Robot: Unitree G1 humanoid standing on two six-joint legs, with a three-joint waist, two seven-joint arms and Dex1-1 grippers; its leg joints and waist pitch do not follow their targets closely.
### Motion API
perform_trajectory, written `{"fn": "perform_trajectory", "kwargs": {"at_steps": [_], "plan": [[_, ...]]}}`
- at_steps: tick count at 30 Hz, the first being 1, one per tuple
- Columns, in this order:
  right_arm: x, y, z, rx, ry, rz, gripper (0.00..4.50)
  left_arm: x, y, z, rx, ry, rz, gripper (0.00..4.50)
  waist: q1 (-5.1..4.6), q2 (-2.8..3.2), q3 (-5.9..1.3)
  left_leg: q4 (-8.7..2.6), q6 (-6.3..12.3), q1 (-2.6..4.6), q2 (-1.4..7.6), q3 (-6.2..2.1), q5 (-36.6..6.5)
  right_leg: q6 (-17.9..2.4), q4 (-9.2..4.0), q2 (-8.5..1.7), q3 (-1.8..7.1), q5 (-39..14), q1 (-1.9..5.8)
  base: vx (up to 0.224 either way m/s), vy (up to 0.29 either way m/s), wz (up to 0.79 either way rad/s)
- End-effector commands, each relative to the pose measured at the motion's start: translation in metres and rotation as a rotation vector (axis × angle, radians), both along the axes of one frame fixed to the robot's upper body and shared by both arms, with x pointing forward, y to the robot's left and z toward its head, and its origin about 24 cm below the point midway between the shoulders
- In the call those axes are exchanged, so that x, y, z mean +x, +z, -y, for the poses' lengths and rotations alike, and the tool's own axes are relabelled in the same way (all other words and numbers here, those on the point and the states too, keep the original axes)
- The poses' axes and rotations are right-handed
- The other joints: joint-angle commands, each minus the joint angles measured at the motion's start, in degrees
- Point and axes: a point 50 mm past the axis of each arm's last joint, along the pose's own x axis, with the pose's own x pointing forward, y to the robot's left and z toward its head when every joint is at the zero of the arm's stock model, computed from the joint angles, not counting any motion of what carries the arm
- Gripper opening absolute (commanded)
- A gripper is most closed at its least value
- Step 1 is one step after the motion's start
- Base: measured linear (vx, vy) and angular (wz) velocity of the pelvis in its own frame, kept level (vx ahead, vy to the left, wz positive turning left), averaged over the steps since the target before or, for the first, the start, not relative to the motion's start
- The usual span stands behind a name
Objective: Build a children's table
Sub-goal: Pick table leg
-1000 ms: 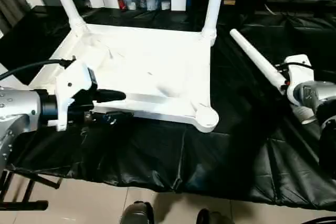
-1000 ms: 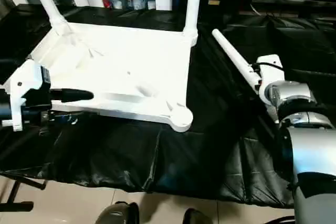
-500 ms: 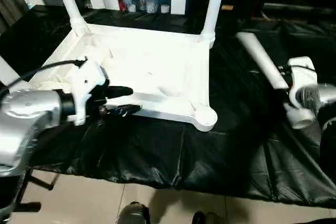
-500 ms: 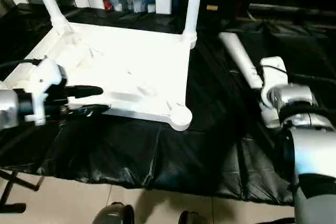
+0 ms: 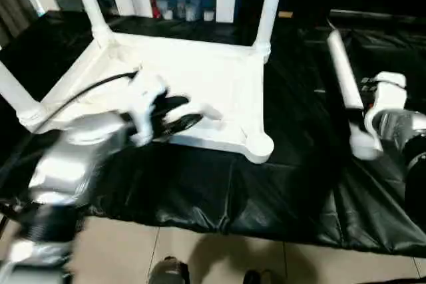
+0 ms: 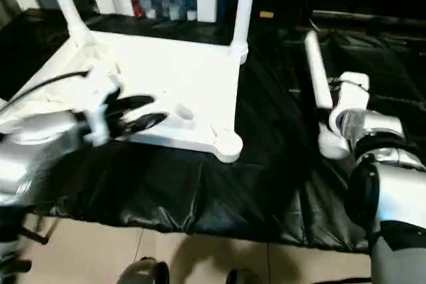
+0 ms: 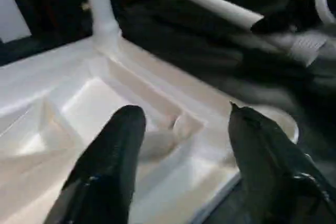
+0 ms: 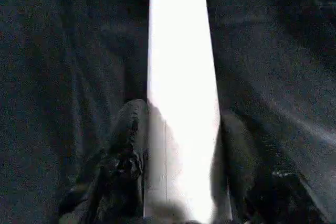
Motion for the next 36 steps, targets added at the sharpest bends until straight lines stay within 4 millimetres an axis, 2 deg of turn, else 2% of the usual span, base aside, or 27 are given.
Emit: {"fn": "perform_trajectory", "kwargs": {"at_steps": [1, 2, 3, 4, 5, 6, 7, 8, 10, 11, 12, 13, 14, 16, 17, 19, 20, 21, 22, 23, 25, 26, 31, 32, 34, 35, 36], "plan": [[0.005, 0.015, 0.003, 0.061, -0.025, 0.141, 1.8, 0.003, 0.0, 0.004, -0.011, 0.016, 0.003, 3.17, -0.36, -1.06, -6.74, -3.24, 2.88, 0.71, 2.56, -1.07, -5.24, -12.39, -3.98, -4.17, 3.38, -7.97, 4.26, 0.0, 0.0, 0.0], [0.006, 0.017, 0.001, 0.186, -0.033, 0.243, 1.8, 0.006, -0.004, 0.012, -0.059, 0.023, -0.023, 3.26, -0.56, -0.43, -6.85, -3.08, 3.4, 0.78, 2.56, -1.03, -4.96, -12.75, -4.0, -4.07, 3.36, -6.6, 4.14, 0.0, 0.0, 0.0], [0.006, 0.018, -0.003, 0.282, -0.001, 0.318, 1.8, 0.009, -0.007, 0.018, -0.091, 0.044, -0.05, 3.32, -0.54, -0.28, -6.89, -2.98, 4.35, 0.84, 2.32, -0.92, -5.05, -12.9, -4.07, -3.81, 3.32, -5.21, 4.29, 0.0, 0.0, 0.0], [0.006, 0.018, -0.004, 0.301, 0.009, 0.335, 1.8, 0.01, -0.007, 0.019, -0.096, 0.051, -0.057, 3.32, -0.37, 0.59, -7.0, -2.86, 4.61, 0.8, 2.48, -1.17, -4.82, -13.43, -3.71, -3.89, 3.26, -4.41, 4.24, 0.0, 0.0, 0.0], [0.006, 0.018, -0.007, 0.33, 0.036, 0.367, 1.8, 0.012, -0.007, 0.021, -0.114, 0.06, -0.069, 3.39, -0.57, -0.11, -7.04, -2.9, 5.88, 0.59, 2.5, -1.16, -4.09, -14.11, -3.71, -3.74, 3.09, -2.98, 4.36, 0.0, 0.0, 0.0], [0.006, 0.018, -0.008, 0.341, 0.047, 0.379, 1.8, 0.012, -0.007, 0.021, -0.121, 0.062, -0.074, 3.55, -0.61, -0.21, -7.16, -2.81, 6.69, 0.54, 2.38, -1.12, -3.96, -14.54, -3.85, -3.81, 2.95, -3.37, 4.51, 0.0, 0.0, 0.0], [0.005, 0.019, -0.014, 0.404, 0.121, 0.445, 1.8, 0.014, -0.005, 0.026, -0.165, 0.056, -0.089, 3.66, -0.83, 0.62, -7.12, -2.66, 7.25, 0.48, 2.14, -1.02, -4.34, -14.54, -4.27, -3.68, 2.89, -4.12, 4.52, 0.0, 0.0, 0.0], [-0.001, 0.021, -0.025, 0.5, 0.264, 0.559, 1.8, 0.017, 0.0, 0.035, -0.253, 0.026, -0.115, 3.72, -0.68, 0.58, -7.06, -2.68, 7.97, 0.54, 2.17, -1.04, -5.06, -13.89, -4.59, -3.76, 2.87, -4.81, 4.67, 0.0, 0.0, 0.0], [-0.006, 0.022, -0.031, 0.53, 0.329, 0.587, 1.8, 0.018, 0.003, 0.038, -0.278, 0.021, -0.12, 3.8, -0.61, 0.54, -7.55, -2.71, 8.34, 0.56, 2.53, -1.43, -3.53, -14.08, -4.19, -3.78, 2.55, -4.9, 4.67, 0.0, 0.0, 0.0], [-0.007, 0.022, -0.033, 0.539, 0.348, 0.595, 1.8, 0.019, 0.003, 0.039, -0.286, 0.02, -0.121, 3.94, -0.71, 0.45, -7.29, -2.8, 8.65, 0.49, 2.27, -1.31, -3.38, -13.62, -4.53, -3.47, 2.51, -5.51, 4.72, 0.0, 0.0, 0.0], [-0.026, 0.022, -0.049, 0.612, 0.512, 0.647, 1.8, 0.021, 0.011, 0.047, -0.374, -0.021, -0.156, 4.09, -0.68, 0.81, -7.37, -2.72, 8.61, 0.66, 2.38, -1.34, -4.0, -13.44, -4.69, -3.65, 2.56, -6.84, 4.61, 0.0, 0.0, 0.0], [-0.04, 0.022, -0.061, 0.66, 0.614, 0.667, 1.8, 0.02, 0.016, 0.055, -0.434, -0.066, -0.192, 4.17, 0.0, 1.17, -7.47, -2.8, 9.21, 1.04, 2.6, -1.52, -3.69, -11.94, -4.58, -3.71, 2.73, -6.44, 4.69, 0.0, 0.0, 0.0], [-0.048, 0.022, -0.068, 0.69, 0.672, 0.679, 1.79, 0.018, 0.019, 0.06, -0.47, -0.107, -0.22, 4.2, 0.0, 0.92, -7.57, -2.89, 9.95, 0.78, 2.78, -1.66, -3.14, -11.77, -4.72, -3.68, 2.43, -6.99, 4.61, 0.0, 0.0, 0.0], [-0.056, 0.023, -0.073, 0.73, 0.72, 0.684, 1.79, 0.016, 0.021, 0.065, -0.501, -0.143, -0.252, 4.27, 0.12, 0.74, -7.53, -2.98, 9.33, 0.7, 2.65, -1.57, -3.38, -11.27, -5.11, -3.8, 2.36, -9.78, 4.59, 0.0, 0.0, 0.0], [-0.066, 0.024, -0.081, 0.782, 0.782, 0.691, 1.78, 0.014, 0.023, 0.072, -0.534, -0.194, -0.288, 4.4, 0.25, 1.02, -7.41, -2.94, 8.19, 0.9, 2.5, -1.36, -4.6, -10.32, -5.8, -3.82, 2.36, -14.16, 4.29, 0.0, 0.0, 0.0], [-0.071, 0.024, -0.085, 0.81, 0.809, 0.692, 1.78, 0.013, 0.025, 0.076, -0.547, -0.218, -0.298, 4.5, 0.24, 0.96, -7.18, -3.12, 6.38, 0.77, 2.31, -1.39, -5.96, -8.21, -6.45, -3.84, 2.25, -19.98, 4.23, 0.0, 0.0, 0.0], [-0.075, 0.024, -0.088, 0.823, 0.832, 0.692, 1.78, 0.012, 0.026, 0.078, -0.557, -0.234, -0.304, 4.5, 0.32, 0.69, -7.13, -3.27, 5.52, 0.91, 2.16, -1.37, -6.46, -6.19, -6.93, -3.81, 2.2, -23.08, 4.16, 0.0, 0.0, 0.0], [-0.08, 0.024, -0.092, 0.836, 0.861, 0.692, 1.78, 0.012, 0.028, 0.081, -0.568, -0.246, -0.314, 4.5, 0.19, 0.82, -7.03, -3.34, 4.75, 1.17, 2.07, -1.33, -7.56, -4.8, -7.37, -3.85, 2.28, -25.52, 3.83, 0.0, 0.0, 0.0], [-0.084, 0.024, -0.096, 0.851, 0.887, 0.685, 1.78, 0.012, 0.031, 0.085, -0.585, -0.264, -0.318, 4.5, 0.08, 0.94, -6.9, -3.43, 4.48, 1.12, 1.94, -1.35, -7.97, -4.01, -7.64, -3.83, 2.22, -26.69, 3.88, 0.0, 0.0, 0.0], [-0.089, 0.025, -0.099, 0.859, 0.904, 0.677, 1.78, 0.012, 0.033, 0.088, -0.596, -0.279, -0.325, 4.5, 0.27, 0.99, -6.88, -3.63, 4.04, 1.55, 1.98, -1.4, -8.77, -2.68, -8.19, -3.84, 2.15, -28.53, 3.65, 0.0, 0.0, 0.0], [-0.091, 0.025, -0.1, 0.863, 0.911, 0.672, 1.78, 0.012, 0.033, 0.089, -0.599, -0.286, -0.328, 4.5, -0.03, 1.17, -6.93, -4.12, 3.42, 2.0, 2.37, -1.75, -10.14, -2.58, -8.6, -3.96, 1.66, -29.14, 3.7, 0.0, 0.0, 0.0], [-0.094, 0.026, -0.103, 0.872, 0.921, 0.664, 1.78, 0.011, 0.033, 0.09, -0.599, -0.293, -0.337, 4.5, -0.35, 1.21, -6.86, -4.51, 3.05, 1.78, 2.51, -1.98, -10.63, -2.39, -8.67, -4.05, 1.36, -28.75, 4.12, 0.0, 0.0, 0.0], [-0.097, 0.026, -0.109, 0.882, 0.944, 0.629, 1.78, 0.01, 0.037, 0.094, -0.643, -0.32, -0.361, 4.5, -1.19, 1.42, -6.79, -5.35, 1.92, 2.67, 2.98, -2.25, -13.75, -2.8, -9.26, -4.58, 1.3, -27.57, 4.34, 0.0, 0.0, 0.0], [-0.098, 0.026, -0.111, 0.878, 0.953, 0.611, 1.78, 0.01, 0.04, 0.094, -0.669, -0.338, -0.365, 4.5, -1.58, 1.23, -6.9, -5.55, 1.81, 2.32, 3.03, -2.33, -13.15, -3.38, -8.97, -4.72, 1.46, -25.37, 4.67, 0.0, 0.0, 0.0], [-0.099, 0.026, -0.112, 0.874, 0.96, 0.601, 1.78, 0.01, 0.042, 0.094, -0.679, -0.35, -0.364, 4.5, -1.67, 1.04, -6.96, -5.53, 1.89, 2.41, 2.98, -2.19, -12.93, -3.86, -8.98, -4.77, 1.6, -24.38, 4.58, 0.0, 0.0, 0.0], [-0.098, 0.025, -0.115, 0.861, 0.978, 0.576, 1.78, 0.009, 0.043, 0.096, -0.672, -0.357, -0.357, 4.5, -1.61, 0.49, -7.02, -5.47, 2.25, 2.3, 2.84, -2.04, -11.72, -4.35, -8.74, -4.91, 1.83, -23.34, 4.71, 0.0, 0.0, 0.0], [-0.098, 0.025, -0.115, 0.861, 0.978, 0.576, 1.78, 0.009, 0.043, 0.096, -0.672, -0.357, -0.357, 4.5, -1.5, 0.6, -7.04, -5.45, 2.35, 2.34, 2.83, -2.02, -11.37, -4.49, -8.65, -4.97, 1.9, -23.16, 4.67, 0.0, 0.0, 0.0]]}}
